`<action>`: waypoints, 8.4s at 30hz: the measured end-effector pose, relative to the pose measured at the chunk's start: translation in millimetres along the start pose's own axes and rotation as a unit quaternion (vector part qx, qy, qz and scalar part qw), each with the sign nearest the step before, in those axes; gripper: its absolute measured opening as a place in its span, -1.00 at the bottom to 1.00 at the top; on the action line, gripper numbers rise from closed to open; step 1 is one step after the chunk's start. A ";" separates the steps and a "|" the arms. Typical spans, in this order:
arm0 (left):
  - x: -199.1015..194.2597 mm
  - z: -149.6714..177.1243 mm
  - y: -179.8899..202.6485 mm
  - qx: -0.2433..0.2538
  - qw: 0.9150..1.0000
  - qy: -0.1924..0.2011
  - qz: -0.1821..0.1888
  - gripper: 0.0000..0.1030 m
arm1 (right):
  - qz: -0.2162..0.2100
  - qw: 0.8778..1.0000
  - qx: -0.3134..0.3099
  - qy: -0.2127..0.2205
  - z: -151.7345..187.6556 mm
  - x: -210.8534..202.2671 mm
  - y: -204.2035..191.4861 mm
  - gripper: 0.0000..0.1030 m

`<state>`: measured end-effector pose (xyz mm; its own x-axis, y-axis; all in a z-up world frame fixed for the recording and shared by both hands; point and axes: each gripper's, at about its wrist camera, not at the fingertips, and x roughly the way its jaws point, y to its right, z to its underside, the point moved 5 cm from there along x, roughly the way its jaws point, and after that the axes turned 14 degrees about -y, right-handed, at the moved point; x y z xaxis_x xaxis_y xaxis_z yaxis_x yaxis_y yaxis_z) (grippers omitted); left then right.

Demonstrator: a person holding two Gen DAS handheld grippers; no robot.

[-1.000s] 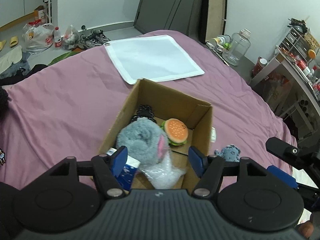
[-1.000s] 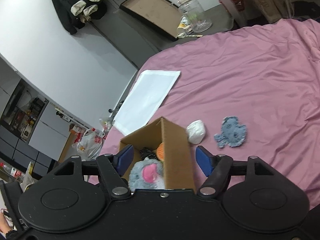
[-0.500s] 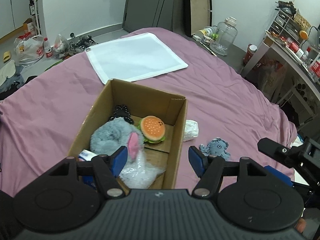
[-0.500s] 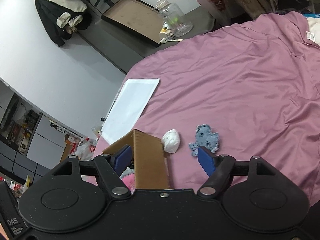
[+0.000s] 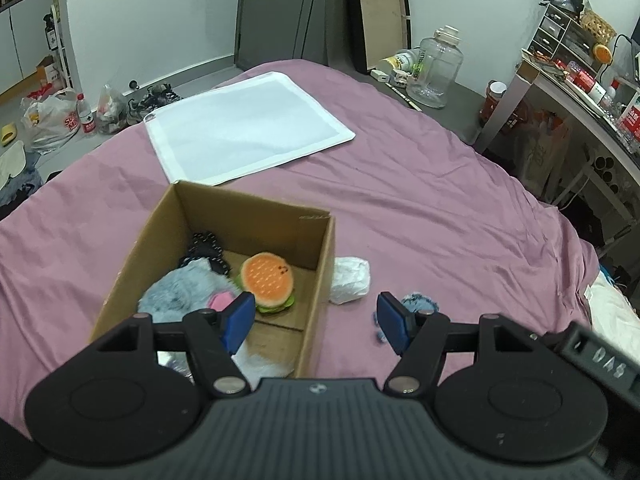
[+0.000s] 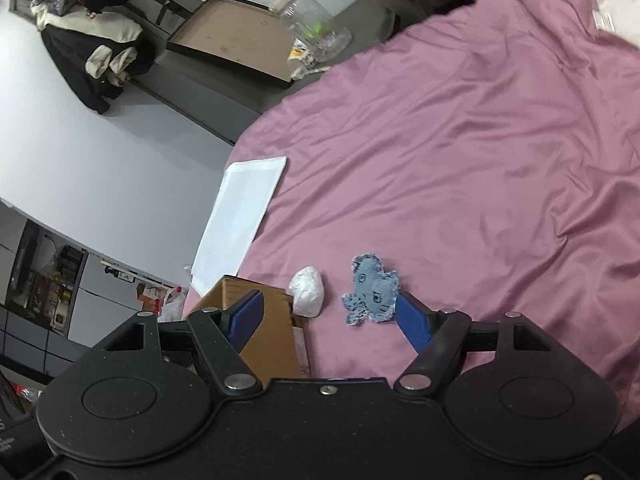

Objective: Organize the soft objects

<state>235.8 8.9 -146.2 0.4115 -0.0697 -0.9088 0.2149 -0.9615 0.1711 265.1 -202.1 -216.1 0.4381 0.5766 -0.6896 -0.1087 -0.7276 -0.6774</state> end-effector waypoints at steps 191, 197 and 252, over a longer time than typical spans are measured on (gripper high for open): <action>31.4 -15.7 -136.1 -0.105 0.989 -0.007 0.108 0.23 | 0.090 0.983 -0.158 0.035 56.9 51.8 -148.6 -0.05; 17.9 -13.0 -130.5 -0.096 0.991 -0.003 0.092 0.23 | 0.088 0.983 -0.157 0.029 58.0 41.4 -144.5 -0.02; -151.2 70.6 -14.1 0.064 0.996 0.055 -0.027 0.86 | 0.098 0.972 -0.195 0.083 77.9 -163.8 -89.6 1.00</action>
<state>108.0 14.2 -38.0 0.4991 0.0061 -0.8665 0.1270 -0.9897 0.0662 133.6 -202.4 -62.3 0.5850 0.3688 -0.7223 0.1287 -0.9215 -0.3664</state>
